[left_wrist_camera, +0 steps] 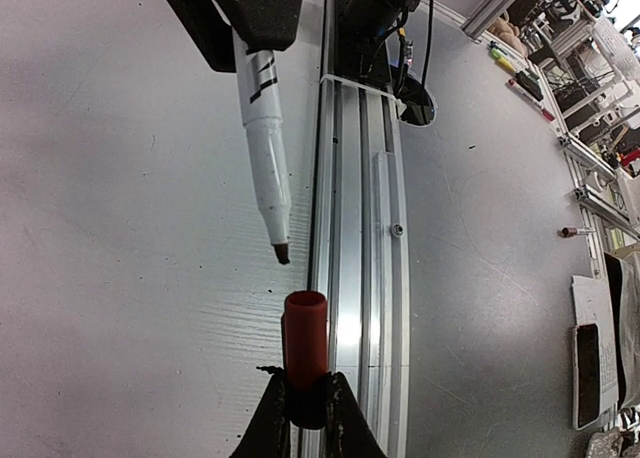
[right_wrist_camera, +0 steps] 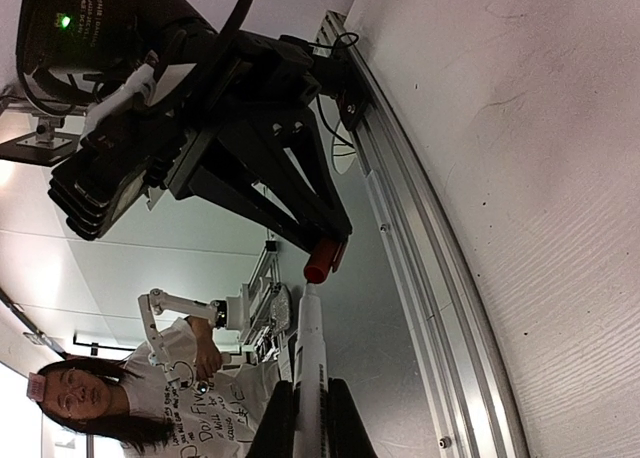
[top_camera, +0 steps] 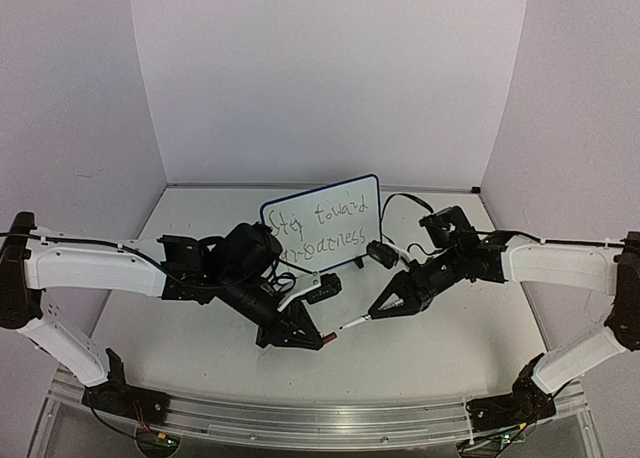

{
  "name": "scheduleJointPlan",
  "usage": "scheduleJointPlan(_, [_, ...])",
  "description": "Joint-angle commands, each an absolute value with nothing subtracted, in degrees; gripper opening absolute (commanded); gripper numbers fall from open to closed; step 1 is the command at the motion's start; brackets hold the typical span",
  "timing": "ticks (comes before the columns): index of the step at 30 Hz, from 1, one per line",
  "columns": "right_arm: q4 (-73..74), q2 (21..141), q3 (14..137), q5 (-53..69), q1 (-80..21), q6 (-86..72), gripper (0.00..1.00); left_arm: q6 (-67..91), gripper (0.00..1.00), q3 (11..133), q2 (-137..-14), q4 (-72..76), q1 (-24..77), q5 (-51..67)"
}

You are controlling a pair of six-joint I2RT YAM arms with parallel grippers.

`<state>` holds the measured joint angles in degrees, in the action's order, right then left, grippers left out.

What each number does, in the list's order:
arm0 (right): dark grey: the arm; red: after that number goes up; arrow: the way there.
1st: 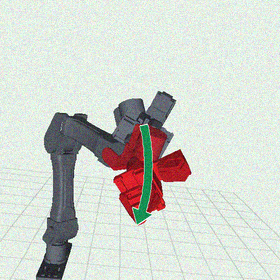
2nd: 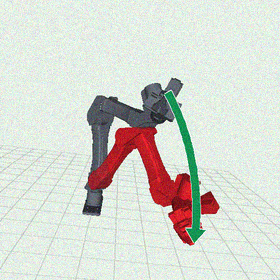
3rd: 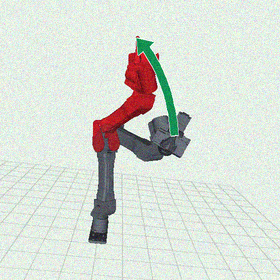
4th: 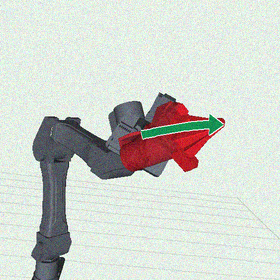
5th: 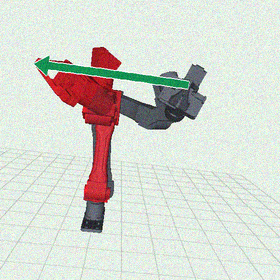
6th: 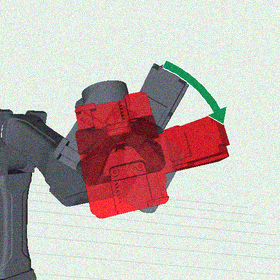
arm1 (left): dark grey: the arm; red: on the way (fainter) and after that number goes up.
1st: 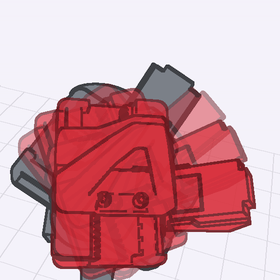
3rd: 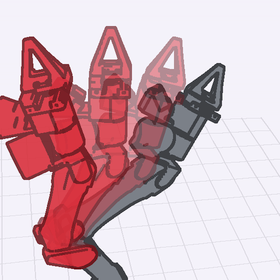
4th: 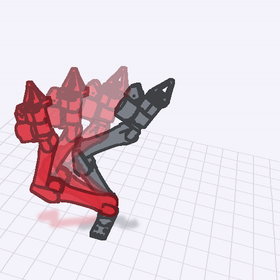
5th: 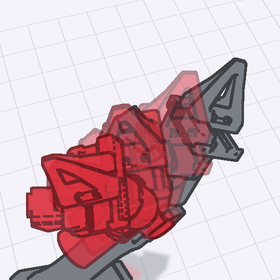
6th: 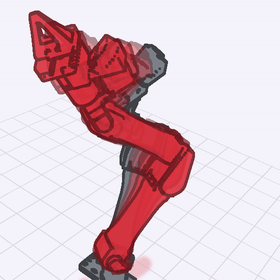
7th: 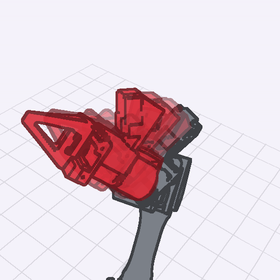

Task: Write a sentence on the whiteboard
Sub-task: Insert the whiteboard marker without the cap into the pen cap.

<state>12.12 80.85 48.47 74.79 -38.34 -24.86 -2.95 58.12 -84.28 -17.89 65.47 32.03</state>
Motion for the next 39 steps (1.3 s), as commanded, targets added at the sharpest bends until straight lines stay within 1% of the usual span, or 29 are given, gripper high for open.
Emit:
scheduleJointPlan(1, [11.9,81.6,50.7,74.5,-39.1,-23.9,0.0,-3.6,0.0,60.8,-84.9,-18.0,65.6,33.2])
scheduleJointPlan(39, [12.0,84.6,51.3,73.2,-41.0,-23.5,0.0,-2.9,0.0,60.8,-85.2,-17.3,65.7,32.4])
